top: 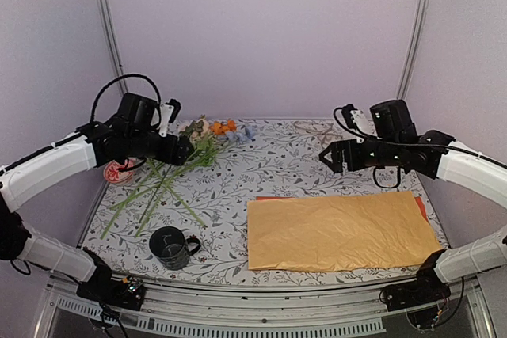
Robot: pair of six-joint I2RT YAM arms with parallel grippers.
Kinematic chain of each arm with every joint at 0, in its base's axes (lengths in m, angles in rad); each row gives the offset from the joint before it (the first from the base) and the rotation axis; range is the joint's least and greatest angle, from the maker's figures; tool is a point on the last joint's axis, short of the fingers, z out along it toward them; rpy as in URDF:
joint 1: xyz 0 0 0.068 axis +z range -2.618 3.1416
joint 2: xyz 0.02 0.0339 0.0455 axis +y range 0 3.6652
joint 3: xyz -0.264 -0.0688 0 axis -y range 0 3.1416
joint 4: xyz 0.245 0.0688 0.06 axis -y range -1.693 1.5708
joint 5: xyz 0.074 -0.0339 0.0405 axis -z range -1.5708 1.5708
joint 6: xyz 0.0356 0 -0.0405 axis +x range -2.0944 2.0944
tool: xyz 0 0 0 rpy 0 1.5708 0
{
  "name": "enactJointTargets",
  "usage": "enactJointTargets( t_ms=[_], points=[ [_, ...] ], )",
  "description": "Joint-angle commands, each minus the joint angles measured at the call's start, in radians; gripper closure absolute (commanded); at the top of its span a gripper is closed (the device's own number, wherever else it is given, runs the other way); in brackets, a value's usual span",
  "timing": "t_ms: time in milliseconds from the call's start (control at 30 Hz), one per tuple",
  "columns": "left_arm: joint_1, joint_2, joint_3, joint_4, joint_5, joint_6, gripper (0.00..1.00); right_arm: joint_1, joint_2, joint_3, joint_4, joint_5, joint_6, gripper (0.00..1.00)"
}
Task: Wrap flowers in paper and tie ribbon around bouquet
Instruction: Pick up the folded wrapping paper from the center of the board.
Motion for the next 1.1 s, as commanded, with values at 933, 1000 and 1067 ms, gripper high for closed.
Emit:
enactJointTargets(
  t_ms=[933, 1000, 1067],
  points=[
    [-0.558, 0.435, -0.101, 0.284, 0.456, -0.591, 0.21, -0.413, -0.032, -0.4, 0.121, -0.096, 0.208, 0.02],
    [-0.564, 0.447, -0.086, 0.3, 0.468, -0.591, 0.25, -0.412, -0.028, -0.402, 0.131, -0.111, 0.22, 0.03],
    [-0.563, 0.455, -0.082, 0.311, 0.483, -0.587, 0.31, -0.413, -0.018, -0.4, 0.135, -0.118, 0.226, 0.03]
  ],
)
